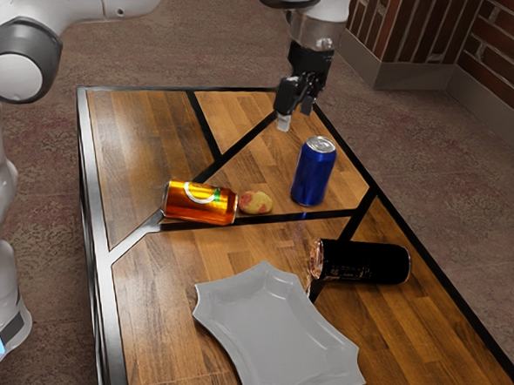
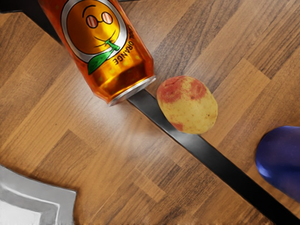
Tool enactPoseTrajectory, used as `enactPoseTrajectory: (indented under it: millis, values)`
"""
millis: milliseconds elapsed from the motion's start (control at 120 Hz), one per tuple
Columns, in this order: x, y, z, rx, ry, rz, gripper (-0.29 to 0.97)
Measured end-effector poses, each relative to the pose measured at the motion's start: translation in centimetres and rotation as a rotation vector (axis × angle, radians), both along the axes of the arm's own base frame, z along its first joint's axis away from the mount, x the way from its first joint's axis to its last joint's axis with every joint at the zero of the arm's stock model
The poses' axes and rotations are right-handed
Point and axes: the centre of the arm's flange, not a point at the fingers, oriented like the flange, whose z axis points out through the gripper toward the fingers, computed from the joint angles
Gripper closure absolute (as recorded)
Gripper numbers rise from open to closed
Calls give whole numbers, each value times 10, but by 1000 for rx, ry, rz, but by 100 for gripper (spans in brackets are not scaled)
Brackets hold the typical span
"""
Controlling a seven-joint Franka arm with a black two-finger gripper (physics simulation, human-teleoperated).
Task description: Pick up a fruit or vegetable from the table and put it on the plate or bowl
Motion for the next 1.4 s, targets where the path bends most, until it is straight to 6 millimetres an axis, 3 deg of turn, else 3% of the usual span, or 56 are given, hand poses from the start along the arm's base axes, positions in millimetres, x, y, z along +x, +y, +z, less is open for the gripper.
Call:
enactPoseTrajectory:
  millis: [117, 225, 342, 425, 500, 617, 692, 750, 908, 958, 1042, 1067, 1108, 1142, 1250, 1400]
  values:
    - [0, -10, 0, -2, 0, -11, 0]
    - [-14, -8, 18, -23, -24, -10, 0]
    - [-10, 3, 9, -24, -2, -21, 0]
    - [6, 13, -17, -8, 43, -64, 0]
    - [12, 17, -28, 10, 55, -116, 0]
    - [11, 14, -30, 18, 46, -209, 0]
    - [6, 18, -21, 56, 29, -356, 0]
    - [-5, 8, -8, 130, 20, -510, 0]
    - [-8, -48, -31, 229, 99, -995, 1]
    - [-7, -55, -43, 227, 125, -1139, 0]
    - [-38, -39, -72, 181, 147, -1360, 0]
    - [-46, -16, -77, 163, 146, -1382, 0]
    - [-54, 40, -84, 141, 143, -1372, 0]
    - [-58, 64, -88, 134, 133, -1401, 0]
    - [-68, 54, -112, 137, 91, -1652, 0]
    - [-57, 52, -125, 177, 49, -1926, 0]
